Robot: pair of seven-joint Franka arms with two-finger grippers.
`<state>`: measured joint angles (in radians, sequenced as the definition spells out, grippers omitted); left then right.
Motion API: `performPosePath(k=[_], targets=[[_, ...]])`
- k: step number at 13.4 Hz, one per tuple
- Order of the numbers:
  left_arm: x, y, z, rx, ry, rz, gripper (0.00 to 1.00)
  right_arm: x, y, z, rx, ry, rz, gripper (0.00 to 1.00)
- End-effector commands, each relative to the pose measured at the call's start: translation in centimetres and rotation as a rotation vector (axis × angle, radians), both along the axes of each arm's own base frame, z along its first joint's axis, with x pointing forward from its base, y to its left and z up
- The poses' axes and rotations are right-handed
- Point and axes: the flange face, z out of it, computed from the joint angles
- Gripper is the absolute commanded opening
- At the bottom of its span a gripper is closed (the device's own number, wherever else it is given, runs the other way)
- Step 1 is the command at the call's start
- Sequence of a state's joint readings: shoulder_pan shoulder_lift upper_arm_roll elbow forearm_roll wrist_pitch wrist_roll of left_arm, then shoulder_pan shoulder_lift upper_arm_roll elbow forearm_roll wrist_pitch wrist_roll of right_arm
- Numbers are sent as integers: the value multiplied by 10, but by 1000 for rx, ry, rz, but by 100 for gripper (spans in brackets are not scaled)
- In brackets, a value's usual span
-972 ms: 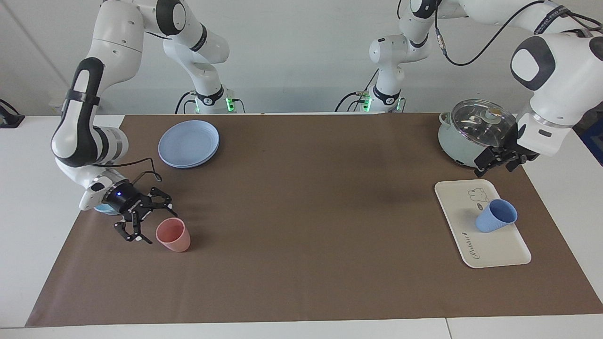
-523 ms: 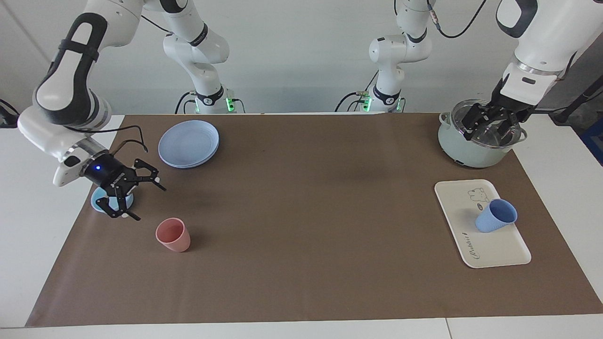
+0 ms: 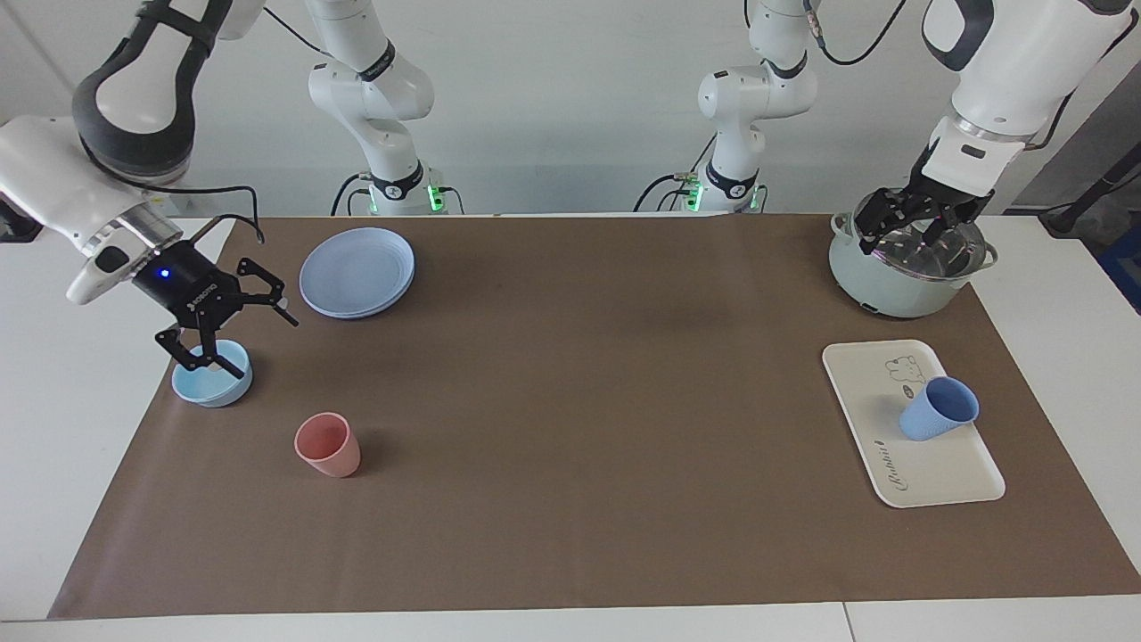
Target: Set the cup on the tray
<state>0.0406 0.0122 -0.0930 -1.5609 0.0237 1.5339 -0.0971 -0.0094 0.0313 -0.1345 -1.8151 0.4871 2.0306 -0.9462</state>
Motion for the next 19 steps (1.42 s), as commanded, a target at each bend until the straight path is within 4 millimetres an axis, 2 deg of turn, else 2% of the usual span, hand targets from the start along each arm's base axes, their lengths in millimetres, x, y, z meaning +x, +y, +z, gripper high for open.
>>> performPosePath(k=[1, 3, 5, 7, 12, 14, 16, 19], targets=[[-10, -1, 3, 19, 2, -14, 100, -5, 25, 5, -154, 62, -96, 100], [-9, 3, 3, 19, 2, -8, 100, -14, 38, 16, -278, 115, -221, 100], [-8, 6, -1, 18, 0, -5, 100, -25, 44, 38, -279, 202, -386, 100], [-6, 8, -2, 18, -9, 2, 100, -30, 39, 69, -272, 264, -454, 100], [-7, 6, -14, 17, -35, -3, 100, -58, 19, 114, -287, 418, -512, 100], [-9, 1, -14, 18, -15, -9, 100, -62, 12, 110, -303, 425, -523, 100], [-12, -2, -15, 19, -3, -11, 100, -59, 16, 110, -377, 374, -516, 100], [-8, 0, -13, 17, -27, -15, 100, -61, 23, 104, -365, 368, -525, 100]])
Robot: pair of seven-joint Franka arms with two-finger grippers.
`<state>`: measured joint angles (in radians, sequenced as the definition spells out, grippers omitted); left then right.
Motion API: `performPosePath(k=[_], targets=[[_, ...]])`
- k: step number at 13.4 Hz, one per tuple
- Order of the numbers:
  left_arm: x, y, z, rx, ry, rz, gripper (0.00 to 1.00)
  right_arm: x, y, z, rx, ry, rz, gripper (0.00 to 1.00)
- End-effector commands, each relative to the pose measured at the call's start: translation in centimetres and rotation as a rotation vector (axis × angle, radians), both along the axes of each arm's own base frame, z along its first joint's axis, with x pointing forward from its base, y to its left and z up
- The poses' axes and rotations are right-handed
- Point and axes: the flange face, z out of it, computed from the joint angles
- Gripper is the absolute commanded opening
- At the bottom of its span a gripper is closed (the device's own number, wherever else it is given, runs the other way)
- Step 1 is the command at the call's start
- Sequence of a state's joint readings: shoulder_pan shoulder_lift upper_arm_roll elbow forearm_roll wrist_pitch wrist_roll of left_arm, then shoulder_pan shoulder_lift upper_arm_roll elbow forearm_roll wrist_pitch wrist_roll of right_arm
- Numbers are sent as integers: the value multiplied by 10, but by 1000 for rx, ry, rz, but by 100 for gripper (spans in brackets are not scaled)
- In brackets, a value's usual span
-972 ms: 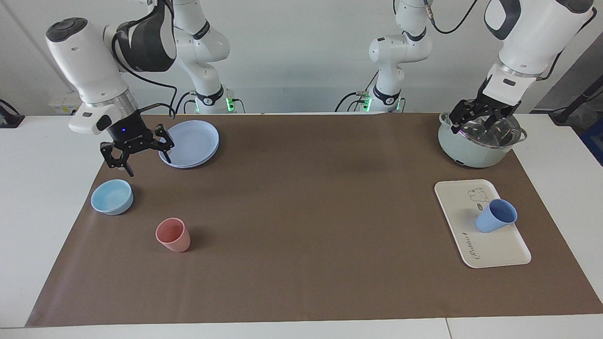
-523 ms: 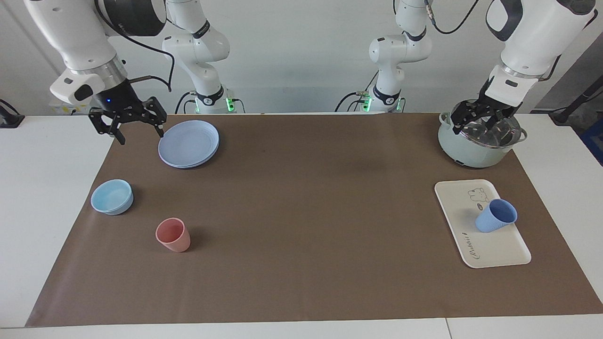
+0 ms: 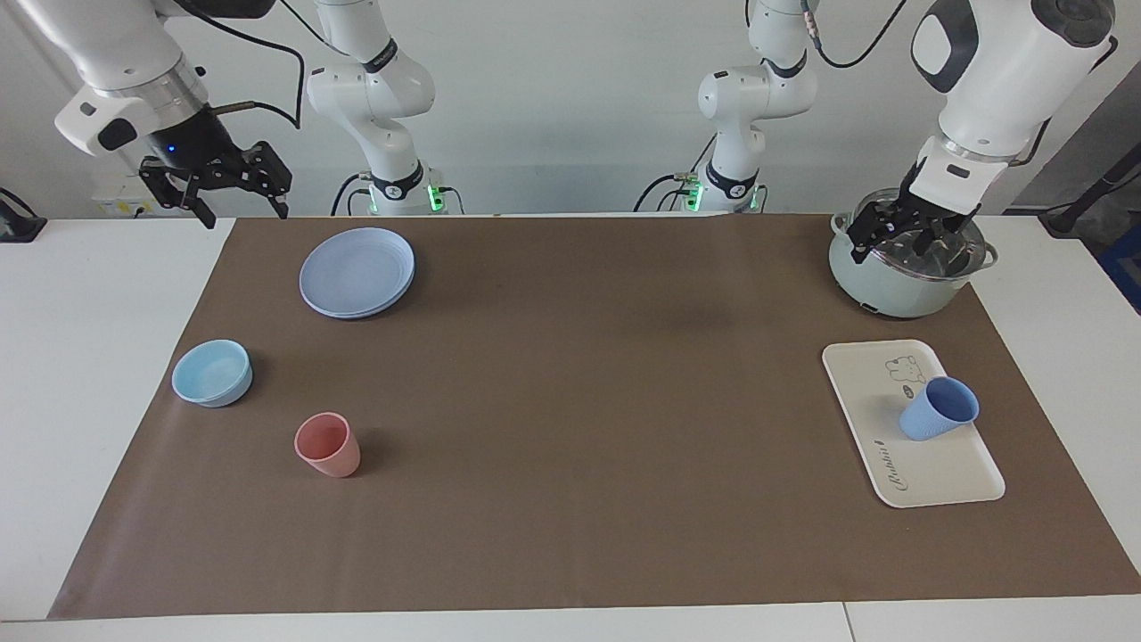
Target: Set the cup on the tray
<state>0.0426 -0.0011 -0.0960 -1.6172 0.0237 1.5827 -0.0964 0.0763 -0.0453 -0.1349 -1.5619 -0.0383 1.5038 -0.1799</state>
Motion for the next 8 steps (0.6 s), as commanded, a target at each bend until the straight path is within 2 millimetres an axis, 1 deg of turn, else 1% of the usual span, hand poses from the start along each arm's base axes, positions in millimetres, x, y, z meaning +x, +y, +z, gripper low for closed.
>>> performPosePath(k=[1, 3, 8], targets=[[-7, 0, 3, 15, -25, -12, 100, -4, 4, -4, -14, -15, -34, 100], [-7, -1, 3, -7, -20, -9, 100, -4, 6, -8, 19, -10, -40, 100], [-8, -1, 3, -9, -20, -28, 100, -6, 7, -7, 18, -12, -35, 100]])
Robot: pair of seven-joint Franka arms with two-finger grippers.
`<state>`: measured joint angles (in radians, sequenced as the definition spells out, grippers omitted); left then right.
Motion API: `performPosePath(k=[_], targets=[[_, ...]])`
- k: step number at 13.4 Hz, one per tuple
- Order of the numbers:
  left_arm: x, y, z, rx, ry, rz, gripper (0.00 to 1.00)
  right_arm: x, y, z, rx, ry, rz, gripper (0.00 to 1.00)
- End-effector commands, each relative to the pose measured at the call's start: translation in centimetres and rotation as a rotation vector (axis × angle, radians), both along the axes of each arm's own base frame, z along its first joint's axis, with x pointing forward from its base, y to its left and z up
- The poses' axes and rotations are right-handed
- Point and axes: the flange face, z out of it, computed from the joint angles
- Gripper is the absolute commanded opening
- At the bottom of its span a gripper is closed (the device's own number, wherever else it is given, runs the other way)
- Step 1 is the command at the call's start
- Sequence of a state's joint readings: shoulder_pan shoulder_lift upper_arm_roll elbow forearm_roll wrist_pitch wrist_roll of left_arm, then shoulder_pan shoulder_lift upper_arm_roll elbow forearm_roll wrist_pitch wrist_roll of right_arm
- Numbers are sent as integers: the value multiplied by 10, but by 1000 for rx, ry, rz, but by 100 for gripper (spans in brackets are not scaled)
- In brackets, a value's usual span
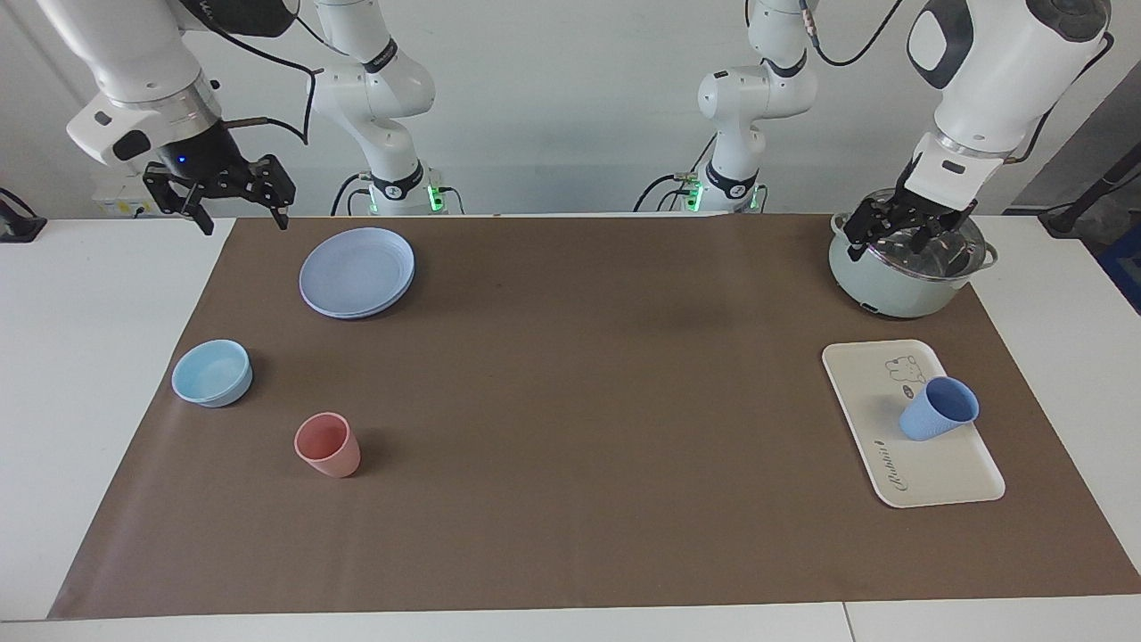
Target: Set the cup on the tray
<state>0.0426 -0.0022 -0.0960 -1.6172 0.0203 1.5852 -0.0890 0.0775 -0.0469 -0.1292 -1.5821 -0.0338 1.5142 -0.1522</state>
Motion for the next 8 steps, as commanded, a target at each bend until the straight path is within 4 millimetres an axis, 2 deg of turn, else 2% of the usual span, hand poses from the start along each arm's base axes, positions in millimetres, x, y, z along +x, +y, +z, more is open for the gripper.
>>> performPosePath(k=[1, 4, 8], targets=[[-8, 0, 2, -5, -18, -20, 100, -7, 3, 0, 15, -13, -13, 100], [-7, 5, 3, -5, -23, -16, 100, -8, 3, 0, 15, -14, -7, 100], [-7, 0, 3, -5, -23, -22, 100, -8, 3, 2, 15, -17, -9, 100]])
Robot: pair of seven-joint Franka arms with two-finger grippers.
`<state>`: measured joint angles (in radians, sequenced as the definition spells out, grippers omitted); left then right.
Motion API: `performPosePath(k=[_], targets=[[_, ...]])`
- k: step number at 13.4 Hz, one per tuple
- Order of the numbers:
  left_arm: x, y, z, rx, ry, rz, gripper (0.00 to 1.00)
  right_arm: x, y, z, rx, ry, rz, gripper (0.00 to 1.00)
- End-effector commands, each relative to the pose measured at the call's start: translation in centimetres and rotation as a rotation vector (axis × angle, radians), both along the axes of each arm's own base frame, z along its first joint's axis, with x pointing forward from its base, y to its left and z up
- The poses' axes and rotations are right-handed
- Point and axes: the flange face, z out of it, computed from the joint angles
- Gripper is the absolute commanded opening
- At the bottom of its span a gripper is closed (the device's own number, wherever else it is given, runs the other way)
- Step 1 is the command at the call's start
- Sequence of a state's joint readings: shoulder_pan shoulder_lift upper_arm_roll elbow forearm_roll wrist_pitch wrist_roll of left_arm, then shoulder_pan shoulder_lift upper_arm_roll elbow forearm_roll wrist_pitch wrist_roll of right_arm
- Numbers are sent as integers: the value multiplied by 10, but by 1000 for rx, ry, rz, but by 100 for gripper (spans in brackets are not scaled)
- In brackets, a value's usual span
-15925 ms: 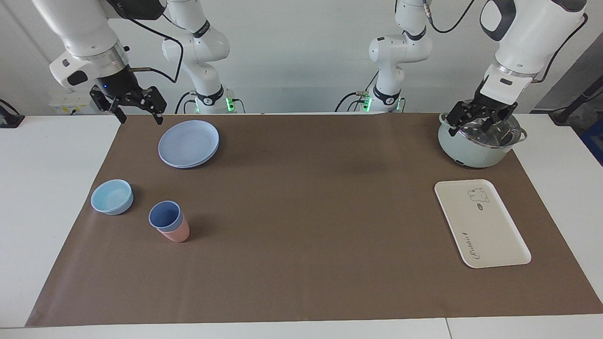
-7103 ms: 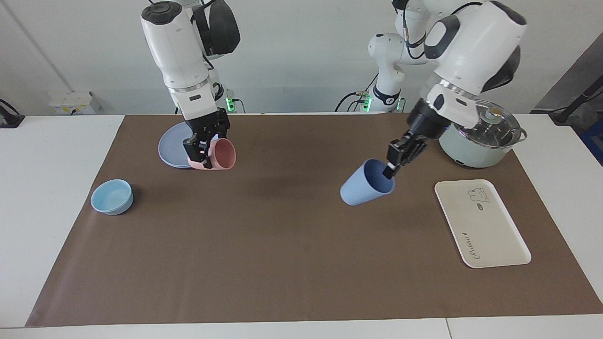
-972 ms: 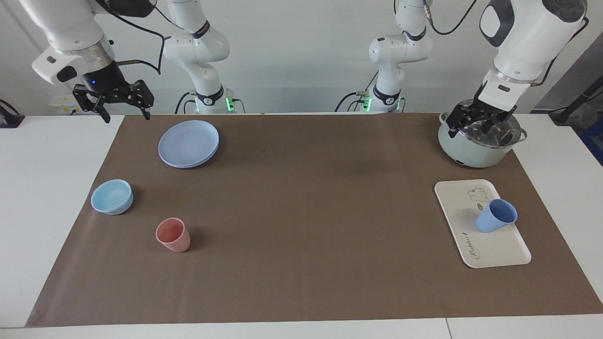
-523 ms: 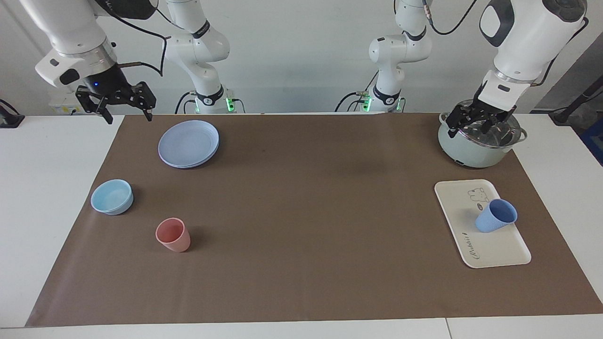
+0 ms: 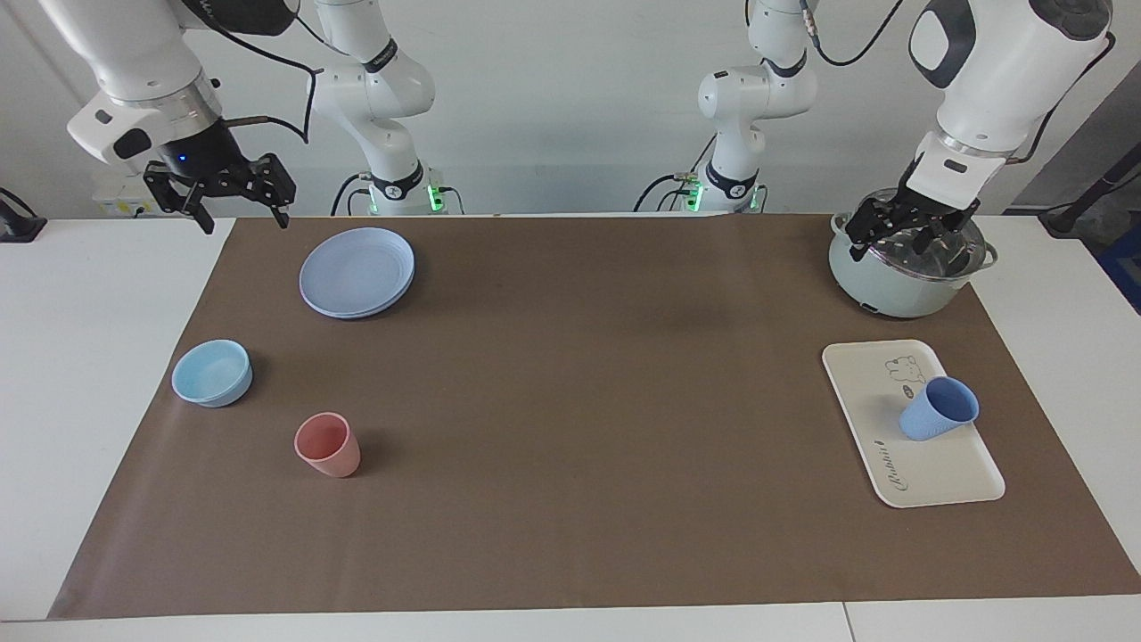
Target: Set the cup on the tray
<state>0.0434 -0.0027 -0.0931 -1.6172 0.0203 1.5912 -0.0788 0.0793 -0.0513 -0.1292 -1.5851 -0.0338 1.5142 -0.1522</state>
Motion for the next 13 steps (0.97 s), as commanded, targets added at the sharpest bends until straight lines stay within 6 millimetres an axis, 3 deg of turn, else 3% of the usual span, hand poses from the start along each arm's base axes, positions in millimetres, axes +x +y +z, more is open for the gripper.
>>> performPosePath(k=[1, 13], targets=[[-8, -2, 2, -5, -17, -17, 100, -6, 0, 1, 15, -16, -14, 100], [-9, -11, 13, -5, -27, -27, 100, -7, 0, 0, 15, -11, -14, 100]])
